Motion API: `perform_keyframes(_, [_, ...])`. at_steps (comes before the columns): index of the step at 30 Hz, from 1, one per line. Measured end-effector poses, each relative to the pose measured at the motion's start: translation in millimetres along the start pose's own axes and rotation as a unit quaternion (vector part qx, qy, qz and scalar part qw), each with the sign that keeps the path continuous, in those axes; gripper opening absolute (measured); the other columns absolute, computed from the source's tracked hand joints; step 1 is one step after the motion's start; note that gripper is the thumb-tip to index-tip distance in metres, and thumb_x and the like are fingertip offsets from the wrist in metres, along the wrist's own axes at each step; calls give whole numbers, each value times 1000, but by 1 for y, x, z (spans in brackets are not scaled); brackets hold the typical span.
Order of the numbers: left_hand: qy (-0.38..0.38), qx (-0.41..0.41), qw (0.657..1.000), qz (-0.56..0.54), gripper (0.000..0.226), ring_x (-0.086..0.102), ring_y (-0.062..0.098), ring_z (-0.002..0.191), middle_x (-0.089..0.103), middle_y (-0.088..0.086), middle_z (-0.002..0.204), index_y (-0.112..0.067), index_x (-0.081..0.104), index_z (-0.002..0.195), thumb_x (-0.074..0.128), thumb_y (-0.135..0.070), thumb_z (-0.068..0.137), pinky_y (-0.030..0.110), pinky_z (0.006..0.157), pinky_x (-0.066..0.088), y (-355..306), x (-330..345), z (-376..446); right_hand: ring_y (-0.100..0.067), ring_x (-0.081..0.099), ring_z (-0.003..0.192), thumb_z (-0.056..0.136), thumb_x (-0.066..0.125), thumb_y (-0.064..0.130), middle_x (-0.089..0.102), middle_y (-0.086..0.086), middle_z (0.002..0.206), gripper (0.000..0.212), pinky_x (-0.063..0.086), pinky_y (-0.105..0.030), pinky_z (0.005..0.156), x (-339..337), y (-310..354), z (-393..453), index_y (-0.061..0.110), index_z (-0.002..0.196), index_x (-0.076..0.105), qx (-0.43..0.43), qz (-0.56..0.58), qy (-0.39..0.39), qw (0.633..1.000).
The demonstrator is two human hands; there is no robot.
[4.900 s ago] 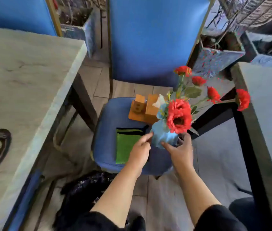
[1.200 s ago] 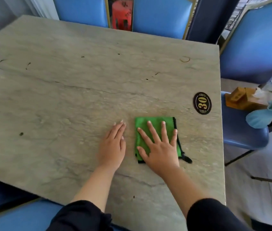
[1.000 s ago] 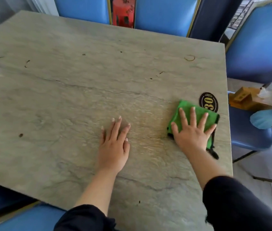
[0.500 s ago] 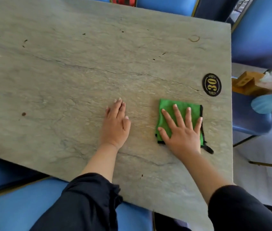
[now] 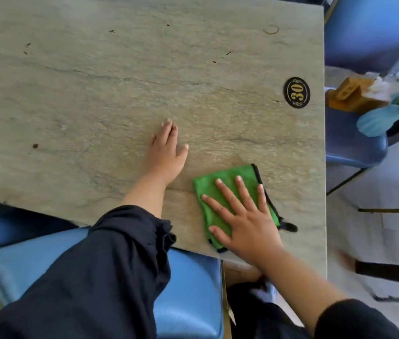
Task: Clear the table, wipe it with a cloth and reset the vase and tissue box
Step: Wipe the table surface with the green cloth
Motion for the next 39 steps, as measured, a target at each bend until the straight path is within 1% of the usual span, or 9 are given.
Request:
perform_keyframes(5, [0,-6,997,77,75,-13,20,146,-12,8,159,-8,-1,150,25,-52,96,38,117,-10,-11,14,-15,-34,-29,141,89,6,67,-24,7,157,63,-13,-64,111,-3,-64,20,48,143,-20,217,40,33,975])
perform_keyframes(8, [-10,0,997,81,75,-12,21,146,-9,9,160,-7,1,150,26,-52,96,38,117,-10,-9,12,-16,-37,-28,140,90,5,67,-21,3,158,63,-11,-66,109,-3,-1,19,46,145,-17,81,27,33,996])
perform_keyframes(11, [-38,-5,995,93,74,-6,24,147,-2,12,160,-5,8,150,33,-48,96,40,118,-6,-9,8,-19,-38,-1,146,91,22,66,9,4,161,64,1,-63,112,3,27,-24,44,149,9,-48,14,10,999])
perform_keyframes(15, [-47,-43,994,93,66,-2,24,147,2,10,160,-5,12,150,34,-38,97,46,118,-4,-24,7,-20,-35,5,147,88,25,68,15,6,160,65,12,-62,112,4,-48,-58,48,148,11,52,-2,11,999])
perform_keyframes(20, [-42,-36,992,115,57,-3,24,147,1,5,160,-10,10,151,24,-30,99,51,116,-5,-46,18,-22,-34,-25,143,89,9,67,-20,7,158,64,-10,-63,112,-4,-123,-23,48,145,-17,270,43,26,962])
perform_keyframes(23, [-47,-42,991,115,57,-1,24,147,5,5,160,-10,13,150,26,-28,98,51,116,-4,-41,17,-25,-39,-27,141,91,8,65,-21,3,158,64,-10,-67,110,-2,-77,-6,44,146,-17,205,43,33,977])
perform_keyframes(28, [-96,-43,991,80,57,18,30,144,29,12,153,-2,35,142,35,-22,89,55,115,7,-46,12,-24,-39,8,145,91,25,66,15,4,160,64,8,-63,110,2,-41,-32,44,149,15,-29,-4,6,1000])
perform_keyframes(35, [-109,-56,991,51,52,16,24,145,23,8,156,-10,38,141,45,-18,90,52,116,8,-83,11,8,-32,-23,144,89,11,67,-15,5,160,64,-12,-63,112,-18,-164,58,48,146,-11,226,54,5,973])
perform_keyframes(39, [-90,-39,994,53,53,13,21,146,18,3,158,-12,33,145,42,-22,94,49,117,7,-105,18,47,-35,-29,141,91,10,65,-22,3,158,64,-14,-64,110,-30,-167,140,44,147,-14,213,69,30,974])
Point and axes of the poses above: each hand's wrist, its own z-axis towards the middle knuckle, its own x-axis out of the palm, y = z × x, the point moved 10 cm from there along z, towards the middle knuckle
